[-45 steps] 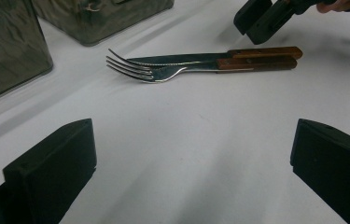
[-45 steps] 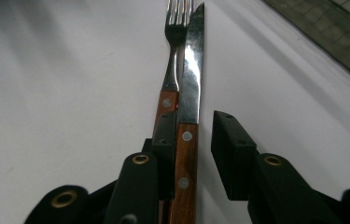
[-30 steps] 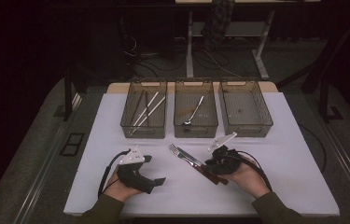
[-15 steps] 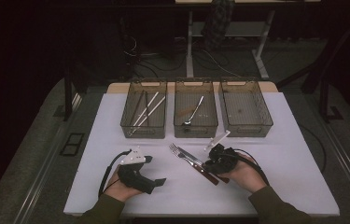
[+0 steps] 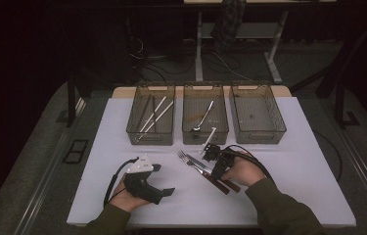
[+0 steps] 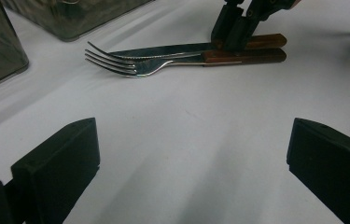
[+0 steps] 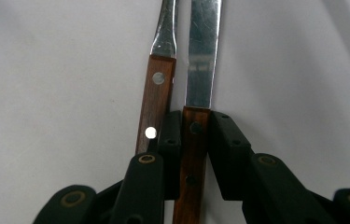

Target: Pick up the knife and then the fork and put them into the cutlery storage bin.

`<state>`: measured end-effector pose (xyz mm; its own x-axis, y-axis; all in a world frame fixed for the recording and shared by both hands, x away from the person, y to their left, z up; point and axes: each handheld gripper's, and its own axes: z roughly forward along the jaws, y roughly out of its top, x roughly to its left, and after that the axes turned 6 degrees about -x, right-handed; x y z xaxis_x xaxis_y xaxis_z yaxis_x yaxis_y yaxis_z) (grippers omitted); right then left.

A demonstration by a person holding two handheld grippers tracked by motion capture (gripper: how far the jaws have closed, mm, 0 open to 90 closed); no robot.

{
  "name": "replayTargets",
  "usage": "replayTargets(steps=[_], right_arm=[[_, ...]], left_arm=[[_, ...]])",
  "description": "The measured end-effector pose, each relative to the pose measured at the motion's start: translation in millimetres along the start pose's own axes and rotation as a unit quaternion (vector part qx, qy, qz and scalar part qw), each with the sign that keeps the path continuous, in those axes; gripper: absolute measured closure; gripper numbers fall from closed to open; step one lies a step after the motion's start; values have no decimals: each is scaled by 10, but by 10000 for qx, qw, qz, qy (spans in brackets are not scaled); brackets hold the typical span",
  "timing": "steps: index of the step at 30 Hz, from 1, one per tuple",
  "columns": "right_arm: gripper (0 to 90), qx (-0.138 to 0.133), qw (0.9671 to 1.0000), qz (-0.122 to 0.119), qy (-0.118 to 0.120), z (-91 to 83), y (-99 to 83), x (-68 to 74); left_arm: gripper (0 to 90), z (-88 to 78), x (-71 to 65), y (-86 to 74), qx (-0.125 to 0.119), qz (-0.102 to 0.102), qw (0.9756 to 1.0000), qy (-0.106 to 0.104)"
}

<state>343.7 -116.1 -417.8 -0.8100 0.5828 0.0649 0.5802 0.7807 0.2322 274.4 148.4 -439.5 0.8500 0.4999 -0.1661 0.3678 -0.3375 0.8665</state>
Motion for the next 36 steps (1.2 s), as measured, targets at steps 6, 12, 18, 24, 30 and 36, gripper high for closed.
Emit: replayTargets(steps=[6, 12, 18, 24, 30, 36], right_arm=[[768, 68, 10000, 11, 35, -1, 21, -22], [768, -280, 9996, -29, 37, -57, -69, -70], [768, -787, 9969, 5, 54, -146, -199, -147], [768, -1369, 9904, 98, 172, -217, -356, -224], [768, -2122, 9764, 233, 325, -279, -544, -304], [768, -2602, 9646, 230, 364, -304, -674, -361]], left_arm=[[14, -5, -3, 2, -7, 25, 10000, -15], [15, -7, 13, 3, -25, 3, 10000, -8], [14, -8, 8, 2, -27, 17, 10000, 4], [7, -13, 14, 0, -56, -1, 10000, 15], [0, -16, 23, -1, -71, -32, 10000, 49], [0, -19, 23, -1, -96, -28, 9999, 43]])
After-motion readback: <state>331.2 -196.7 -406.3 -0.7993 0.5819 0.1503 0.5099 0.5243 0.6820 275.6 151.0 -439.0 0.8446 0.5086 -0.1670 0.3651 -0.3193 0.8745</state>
